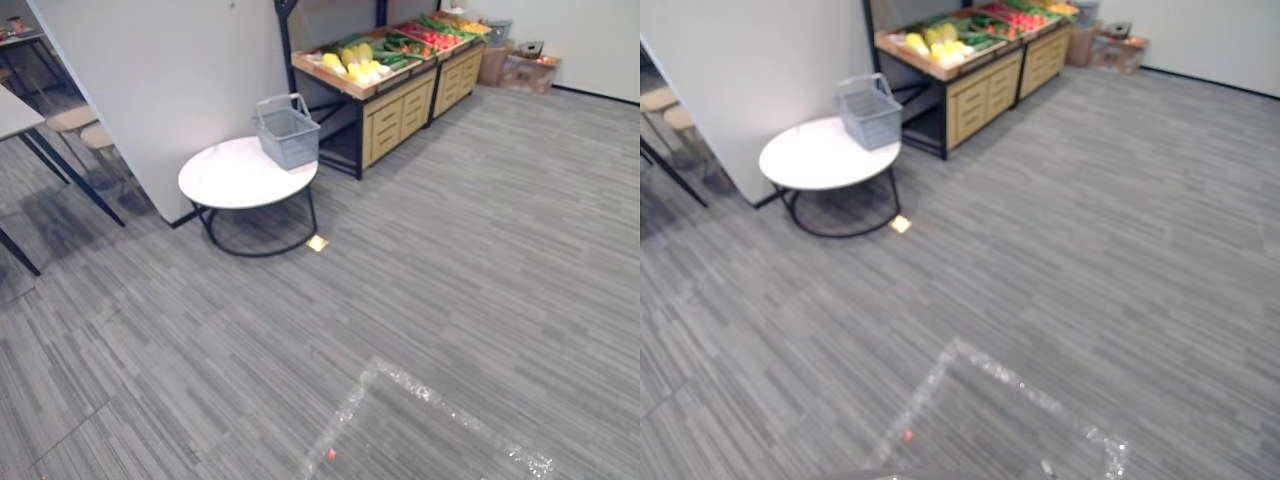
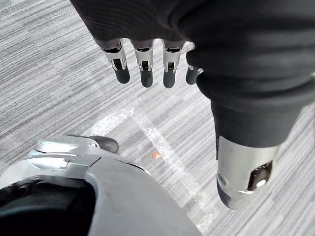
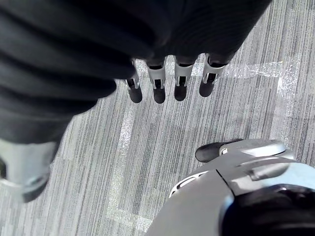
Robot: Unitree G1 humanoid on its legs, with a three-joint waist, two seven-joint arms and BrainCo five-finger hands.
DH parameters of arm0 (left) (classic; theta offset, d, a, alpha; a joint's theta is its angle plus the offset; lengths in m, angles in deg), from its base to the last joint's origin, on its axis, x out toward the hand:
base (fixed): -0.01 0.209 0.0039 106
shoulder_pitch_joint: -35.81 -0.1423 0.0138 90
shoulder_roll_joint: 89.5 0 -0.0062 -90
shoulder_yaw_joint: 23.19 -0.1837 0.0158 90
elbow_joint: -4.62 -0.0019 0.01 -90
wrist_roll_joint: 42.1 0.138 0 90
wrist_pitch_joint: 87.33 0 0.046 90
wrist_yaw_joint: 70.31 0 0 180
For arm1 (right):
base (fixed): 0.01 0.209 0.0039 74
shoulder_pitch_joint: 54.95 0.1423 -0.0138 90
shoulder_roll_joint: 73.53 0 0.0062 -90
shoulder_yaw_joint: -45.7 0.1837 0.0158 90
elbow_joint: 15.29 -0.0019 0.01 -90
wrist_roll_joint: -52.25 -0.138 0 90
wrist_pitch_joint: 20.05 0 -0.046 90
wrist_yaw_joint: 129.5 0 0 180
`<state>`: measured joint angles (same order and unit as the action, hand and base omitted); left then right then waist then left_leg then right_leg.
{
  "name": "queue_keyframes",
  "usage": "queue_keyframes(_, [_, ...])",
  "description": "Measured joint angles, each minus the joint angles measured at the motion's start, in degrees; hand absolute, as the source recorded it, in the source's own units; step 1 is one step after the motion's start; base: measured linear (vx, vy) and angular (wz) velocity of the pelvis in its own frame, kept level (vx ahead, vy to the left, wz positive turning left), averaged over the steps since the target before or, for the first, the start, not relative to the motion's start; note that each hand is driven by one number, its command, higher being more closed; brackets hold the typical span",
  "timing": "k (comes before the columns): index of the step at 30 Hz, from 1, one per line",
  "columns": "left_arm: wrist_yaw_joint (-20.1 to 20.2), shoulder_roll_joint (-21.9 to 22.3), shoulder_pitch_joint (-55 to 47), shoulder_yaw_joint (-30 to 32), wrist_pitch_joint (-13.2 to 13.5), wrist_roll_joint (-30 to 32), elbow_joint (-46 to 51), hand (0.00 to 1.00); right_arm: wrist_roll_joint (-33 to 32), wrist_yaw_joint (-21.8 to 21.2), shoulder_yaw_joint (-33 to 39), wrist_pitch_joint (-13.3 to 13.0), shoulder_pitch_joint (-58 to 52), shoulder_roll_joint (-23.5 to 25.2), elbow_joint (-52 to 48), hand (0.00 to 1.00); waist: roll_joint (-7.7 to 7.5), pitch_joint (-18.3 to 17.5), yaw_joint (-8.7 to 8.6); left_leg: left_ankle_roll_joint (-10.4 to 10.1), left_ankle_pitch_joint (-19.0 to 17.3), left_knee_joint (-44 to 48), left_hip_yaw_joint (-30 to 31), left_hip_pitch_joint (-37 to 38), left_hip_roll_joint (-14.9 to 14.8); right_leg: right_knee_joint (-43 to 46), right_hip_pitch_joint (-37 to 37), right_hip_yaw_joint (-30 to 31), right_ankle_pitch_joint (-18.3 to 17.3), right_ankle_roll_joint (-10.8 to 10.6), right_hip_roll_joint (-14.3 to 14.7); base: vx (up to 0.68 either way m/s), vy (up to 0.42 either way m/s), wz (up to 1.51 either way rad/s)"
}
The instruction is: Pick vegetable in the basket
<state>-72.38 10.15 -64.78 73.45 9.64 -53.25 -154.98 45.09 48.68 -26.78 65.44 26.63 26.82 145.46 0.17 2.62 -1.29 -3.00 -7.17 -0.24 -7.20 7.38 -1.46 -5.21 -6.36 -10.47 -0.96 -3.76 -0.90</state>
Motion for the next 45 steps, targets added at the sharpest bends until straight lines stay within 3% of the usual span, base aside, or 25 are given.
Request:
queue_keyframes(1, [0.0, 0.0, 0.1, 0.0, 0.0, 0.0, -0.1, 0.00, 0.3, 0.0, 0.0, 0.0, 0.3, 0.0, 0.0, 0.00, 0.73, -0.3, -0.02, 0.0, 0.0, -0.1, -0.1, 0.0, 0.0, -0.2, 0.0, 0.0, 0.1, -0.1, 0.0, -0.01, -0.007, -0.04])
queue_keyframes(3, [0.0, 0.0, 0.1, 0.0, 0.0, 0.0, -0.3, 0.00, 0.4, 0.0, 0.0, 0.0, 0.4, 0.0, 0.0, 0.00, 0.07, 0.2, -0.03, 0.0, 0.0, -0.4, -0.1, 0.0, 0.0, -0.7, 0.0, 0.1, 0.4, -0.5, 0.1, -0.02, -0.013, -0.04])
queue_keyframes(4, [0.1, 0.0, 0.1, 0.0, 0.0, 0.0, -0.3, 0.00, 0.4, 0.0, -0.1, 0.0, 0.4, 0.0, 0.0, 0.00, 0.66, -0.1, -0.04, 0.0, 0.0, -0.5, -0.2, 0.1, -0.1, -0.7, 0.0, 0.1, 0.4, -0.5, 0.1, -0.03, -0.018, -0.03])
queue_keyframes(5, [0.1, 0.0, 0.1, -0.1, 0.0, 0.0, -0.3, 0.00, 0.4, 0.0, -0.1, 0.0, 0.4, 0.0, 0.0, 0.00, -0.01, 0.2, -0.04, 0.0, 0.0, -0.6, -0.2, 0.2, -0.1, -0.7, -0.1, 0.1, 0.4, -0.5, 0.1, 0.00, 0.000, 0.00])
queue_keyframes(21, [-0.2, -0.8, 0.4, -1.8, 1.8, 0.1, 0.2, 0.00, 2.8, 1.4, -4.0, -2.7, 0.5, -0.2, -0.5, 0.00, -0.74, 0.9, 0.10, 0.0, 0.0, -1.7, -1.7, 1.0, -0.2, -0.8, 0.1, 1.1, 0.5, -0.3, 0.5, 0.00, -0.007, -0.04])
queue_keyframes(45, [-2.7, -0.6, 1.6, 0.5, 1.7, 3.5, 0.2, 0.00, 2.1, 0.4, -1.5, -2.0, 1.6, 0.0, -0.3, 0.00, -0.84, 2.3, 0.04, 0.0, 0.0, -1.9, -2.2, 0.9, -0.2, -0.9, 0.3, 1.4, 0.8, -0.1, 0.5, -0.02, -0.009, -0.01])
